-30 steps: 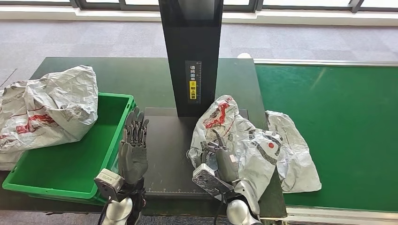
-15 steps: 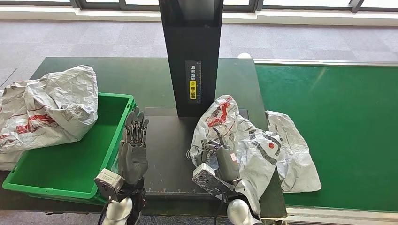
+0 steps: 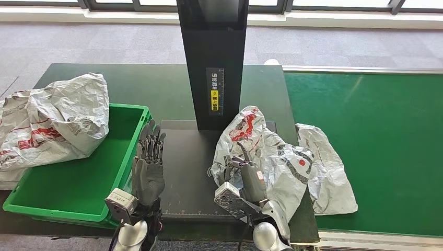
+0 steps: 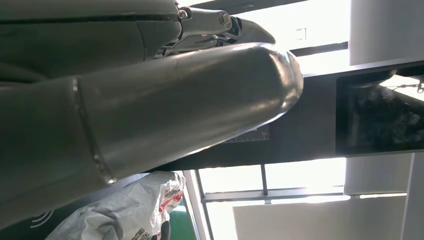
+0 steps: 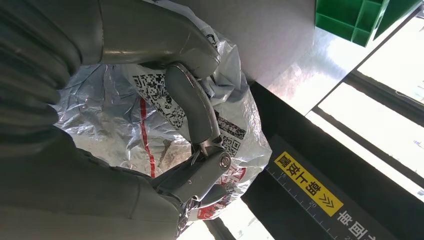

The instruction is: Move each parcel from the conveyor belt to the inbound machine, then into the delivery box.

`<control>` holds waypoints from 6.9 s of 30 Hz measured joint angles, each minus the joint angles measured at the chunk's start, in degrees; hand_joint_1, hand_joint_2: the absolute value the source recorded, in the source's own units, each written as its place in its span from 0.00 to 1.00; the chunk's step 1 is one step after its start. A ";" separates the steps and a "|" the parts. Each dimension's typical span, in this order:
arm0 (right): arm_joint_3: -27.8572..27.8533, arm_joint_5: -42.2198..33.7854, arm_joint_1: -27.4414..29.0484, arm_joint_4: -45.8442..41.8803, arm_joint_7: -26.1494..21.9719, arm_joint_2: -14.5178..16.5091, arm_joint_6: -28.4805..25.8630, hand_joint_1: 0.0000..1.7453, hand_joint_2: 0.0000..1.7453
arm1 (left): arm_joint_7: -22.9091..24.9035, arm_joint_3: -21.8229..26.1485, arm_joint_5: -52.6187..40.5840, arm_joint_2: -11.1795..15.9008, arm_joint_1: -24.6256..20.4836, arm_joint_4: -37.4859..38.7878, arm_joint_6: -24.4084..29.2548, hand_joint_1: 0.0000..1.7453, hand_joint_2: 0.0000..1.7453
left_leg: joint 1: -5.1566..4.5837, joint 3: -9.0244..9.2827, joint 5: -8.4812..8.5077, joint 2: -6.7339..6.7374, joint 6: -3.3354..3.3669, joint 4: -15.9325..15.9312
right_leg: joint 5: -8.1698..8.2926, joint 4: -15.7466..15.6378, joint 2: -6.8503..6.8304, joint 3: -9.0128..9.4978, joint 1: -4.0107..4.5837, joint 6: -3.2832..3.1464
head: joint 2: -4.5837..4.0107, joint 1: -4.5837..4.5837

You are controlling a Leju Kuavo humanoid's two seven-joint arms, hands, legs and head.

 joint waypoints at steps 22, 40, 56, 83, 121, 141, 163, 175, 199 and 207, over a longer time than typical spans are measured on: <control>-1.44 -7.11 2.61 -17.68 -5.20 -1.51 -9.59 0.00 0.00 | -2.31 0.29 6.04 -0.04 0.23 -1.54 -0.16 0.00 0.00 | -0.01 -0.04 -0.01 0.02 -0.01 0.01 | 0.02 0.02 -0.03 -0.03 -0.01 -0.02 | 0.00 0.00; -1.45 -14.83 6.70 -24.81 -7.42 -1.77 -2.11 0.00 0.00 | -0.02 -1.20 -4.32 -0.14 0.23 -2.41 2.40 0.00 0.00 | -0.02 -0.05 -0.04 -0.03 -0.01 0.01 | 0.01 0.00 -0.06 -0.06 -0.01 -0.03 | 0.00 0.00; -1.46 -19.14 15.87 -41.04 -9.07 -3.83 -11.42 0.00 0.00 | 2.61 -15.27 -27.47 0.57 -6.34 7.01 -3.43 0.00 1.00 | -0.08 -0.02 -0.08 0.05 0.05 0.02 | 0.06 -0.06 -0.03 -0.11 -0.09 0.04 | 0.00 0.01; -1.38 -23.89 10.15 -48.35 -9.05 -9.91 -3.69 0.00 1.00 | 20.35 -57.98 -14.78 -5.75 -35.34 48.40 16.48 0.00 1.00 | -0.10 -0.10 0.04 -0.05 0.12 0.04 | 0.19 -0.05 -0.06 -0.02 -0.11 0.13 | 0.00 -0.02; 2.01 -15.30 3.89 -42.91 -8.92 -3.91 -1.72 0.00 1.00 | 42.48 -64.45 -38.83 -5.77 -33.22 54.32 31.48 0.00 1.00 | -0.10 -0.13 0.08 -0.16 0.13 0.03 | 0.19 -0.03 -0.20 0.00 -0.11 0.13 | 0.00 -0.02; 2.23 -14.81 2.16 -41.55 -8.91 -3.97 4.09 0.00 1.00 | 43.52 -71.63 -27.84 -5.77 -41.97 53.37 -9.87 1.00 1.00 | -0.10 0.06 0.10 -0.14 0.14 0.03 | 0.20 -0.04 -0.20 0.19 -0.11 0.15 | 0.00 -0.03; 2.25 -15.12 2.03 -40.62 -8.92 -4.83 1.75 0.00 1.00 | 42.11 -71.13 -24.51 -5.77 -44.36 54.88 8.05 1.00 1.00 | -0.10 -0.13 0.28 -0.19 0.11 0.03 | 0.30 -0.02 -0.21 0.01 -0.11 0.17 | 0.00 -0.02; 2.25 -11.97 3.00 -40.61 -8.92 -3.22 4.25 0.00 1.00 | 37.76 -62.42 -24.65 -5.76 -43.11 56.07 36.14 1.00 1.00 | -0.09 -0.15 0.28 -0.18 0.10 0.02 | 0.30 0.00 -0.21 -0.02 -0.10 0.16 | 0.00 -0.02; 2.25 -16.13 6.86 -40.61 -8.93 -5.50 0.16 0.00 1.00 | 3.44 8.93 -34.74 -4.03 -20.64 32.95 38.92 1.00 1.00 | -0.05 -0.32 0.27 -0.13 0.06 0.00 | 0.25 0.04 -0.13 -0.21 -0.07 0.09 | 0.00 -0.02; 2.54 -17.05 8.24 -40.59 -8.93 -7.55 -2.62 0.00 1.00 | 2.43 15.66 -32.28 -2.91 -16.96 27.94 38.16 1.00 1.00 | -0.06 -0.35 0.26 -0.16 0.06 0.00 | 0.23 0.02 -0.16 -0.24 -0.07 0.09 | 0.00 -0.02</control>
